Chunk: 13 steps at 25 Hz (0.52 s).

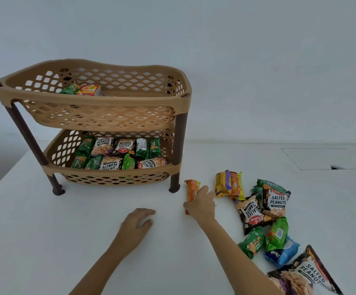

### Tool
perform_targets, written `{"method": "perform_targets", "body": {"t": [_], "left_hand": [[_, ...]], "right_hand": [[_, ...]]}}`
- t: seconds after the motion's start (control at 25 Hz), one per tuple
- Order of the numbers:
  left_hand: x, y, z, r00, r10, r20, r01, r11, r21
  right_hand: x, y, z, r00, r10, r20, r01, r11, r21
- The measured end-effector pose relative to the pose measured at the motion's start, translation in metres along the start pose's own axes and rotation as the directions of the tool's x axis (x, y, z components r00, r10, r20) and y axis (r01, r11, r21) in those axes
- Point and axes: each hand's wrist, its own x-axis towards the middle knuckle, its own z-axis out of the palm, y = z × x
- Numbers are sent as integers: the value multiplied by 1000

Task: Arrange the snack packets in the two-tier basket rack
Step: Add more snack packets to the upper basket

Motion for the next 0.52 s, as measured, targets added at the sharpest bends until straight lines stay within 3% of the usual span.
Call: {"method": "perform_targets", "body": {"t": [0.08, 0.12, 0.2, 0.32, 0.4, 0.52], "left_hand": [[6, 30, 15, 989, -118, 93, 136, 965, -222], [12, 41, 24, 977, -167, 132, 195, 949, -246], [23, 57, 38, 957, -246, 151, 270, 949, -162], [35, 66, 47, 949, -309, 66, 302, 948, 101], [38, 69, 48, 948, -314, 54, 296, 931, 215], [37, 68, 46, 943, -327, 63, 304, 922, 241]], "right_hand": [[-22, 5, 4, 996, -5, 86, 1, 999, 47], [-32, 9, 5, 990, -47, 133, 39, 997, 61], [-48, 12, 3, 961, -159, 228, 145, 986, 77], [-41, 12, -19, 916, -226, 331, 242, 970, -6], [-21, 12, -41, 957, -228, 181, 235, 972, -20], [18, 13, -66, 949, -203, -239, 181, 977, -109]]}}
